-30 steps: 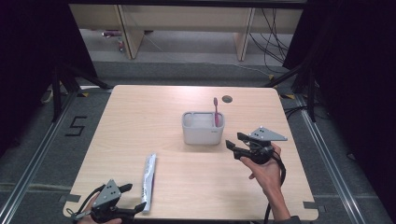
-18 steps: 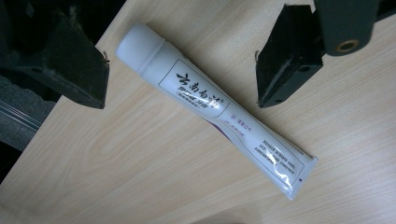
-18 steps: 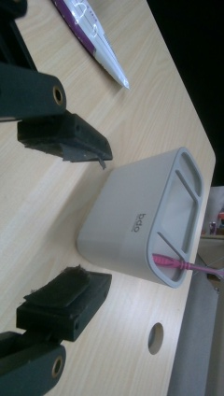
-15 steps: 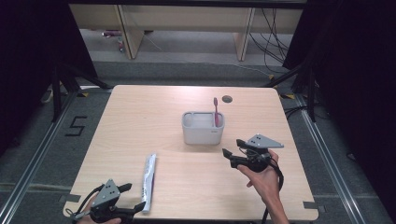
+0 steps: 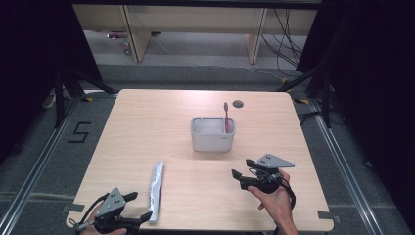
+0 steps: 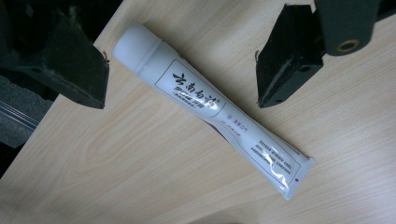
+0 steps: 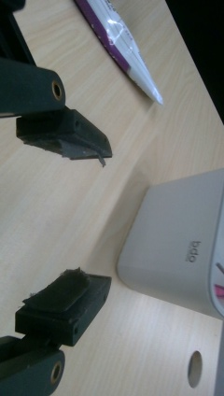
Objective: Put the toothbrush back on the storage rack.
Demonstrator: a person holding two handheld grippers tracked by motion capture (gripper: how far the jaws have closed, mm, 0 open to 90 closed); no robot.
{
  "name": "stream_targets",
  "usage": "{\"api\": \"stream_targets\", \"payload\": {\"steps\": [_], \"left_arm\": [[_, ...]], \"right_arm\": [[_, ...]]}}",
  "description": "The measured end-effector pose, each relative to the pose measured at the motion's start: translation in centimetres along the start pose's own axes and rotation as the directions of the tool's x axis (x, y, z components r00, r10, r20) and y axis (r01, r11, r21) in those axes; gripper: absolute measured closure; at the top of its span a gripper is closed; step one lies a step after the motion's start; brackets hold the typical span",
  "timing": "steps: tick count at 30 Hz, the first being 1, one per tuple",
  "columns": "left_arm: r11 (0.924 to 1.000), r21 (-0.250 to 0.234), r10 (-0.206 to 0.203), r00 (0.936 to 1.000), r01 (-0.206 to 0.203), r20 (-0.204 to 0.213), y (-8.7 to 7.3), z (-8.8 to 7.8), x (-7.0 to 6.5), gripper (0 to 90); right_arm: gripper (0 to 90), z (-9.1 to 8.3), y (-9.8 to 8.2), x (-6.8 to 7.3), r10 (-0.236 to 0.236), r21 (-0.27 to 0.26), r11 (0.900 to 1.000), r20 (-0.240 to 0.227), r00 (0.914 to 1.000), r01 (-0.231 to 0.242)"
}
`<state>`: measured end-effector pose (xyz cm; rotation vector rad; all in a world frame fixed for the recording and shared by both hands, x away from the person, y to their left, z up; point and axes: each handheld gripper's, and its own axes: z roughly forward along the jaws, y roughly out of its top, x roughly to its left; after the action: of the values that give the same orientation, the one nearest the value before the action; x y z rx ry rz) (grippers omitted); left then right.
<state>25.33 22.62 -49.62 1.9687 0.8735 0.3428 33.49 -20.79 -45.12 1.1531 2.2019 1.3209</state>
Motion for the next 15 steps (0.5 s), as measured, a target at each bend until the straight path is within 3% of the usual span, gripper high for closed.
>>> {"api": "stream_targets", "payload": {"steps": [1,3,5,7,8,10,11,13,15], "left_arm": [[1.0,0.001,0.001,1.0,-0.001,0.0,0.0,0.0,0.0,17.0],[1.0,0.002,0.001,1.0,-0.001,-0.001,0.0,0.0,0.0,17.0],[1.0,0.003,-0.002,1.0,0.002,0.001,0.0,0.1,0.0,17.0],[0.9999,0.013,0.002,1.0,-0.002,-0.007,0.0,0.1,0.1,17.1],[0.9999,0.012,0.01,0.9999,-0.01,-0.004,0.1,0.1,0.1,17.1],[1.0,0.004,0.0,1.0,0.0,-0.002,0.2,0.2,-0.1,17.1],[1.0,0.005,0.002,1.0,-0.002,0.001,0.2,0.2,-0.1,17.1],[0.9998,0.015,0.009,1.0,-0.009,-0.002,0.2,0.2,0.0,17.0],[0.9999,0.013,-0.001,1.0,0.001,-0.003,0.1,0.3,0.0,17.0]], "right_arm": [[32.9,0.1,-0.3,0.1,0.009,-0.004,1.0,-0.001,1.0,-0.009],[32.5,0.0,-0.6,0.0,-0.017,0.001,1.0,0.008,0.9998,0.017],[30.6,0.1,-0.8,0.3,-0.001,0.01,1.0,-0.022,0.9997,0.001],[30.7,0.0,-1.0,0.7,0.008,0.009,1.0,-0.015,0.9998,-0.008],[30.6,0.1,-1.1,0.6,-0.014,0.011,1.0,-0.016,0.9998,0.014],[30.6,0.0,-1.3,0.9,-0.015,0.024,1.0,-0.028,0.9995,0.015],[30.6,0.0,-1.5,1.3,0.027,0.024,0.999,-0.027,0.9993,-0.026],[29.7,0.1,-1.7,1.2,-0.009,0.029,1.0,-0.03,0.9995,0.01],[28.5,0.1,-2.0,1.2,-0.013,0.063,0.998,-0.029,0.9995,0.015]]}}
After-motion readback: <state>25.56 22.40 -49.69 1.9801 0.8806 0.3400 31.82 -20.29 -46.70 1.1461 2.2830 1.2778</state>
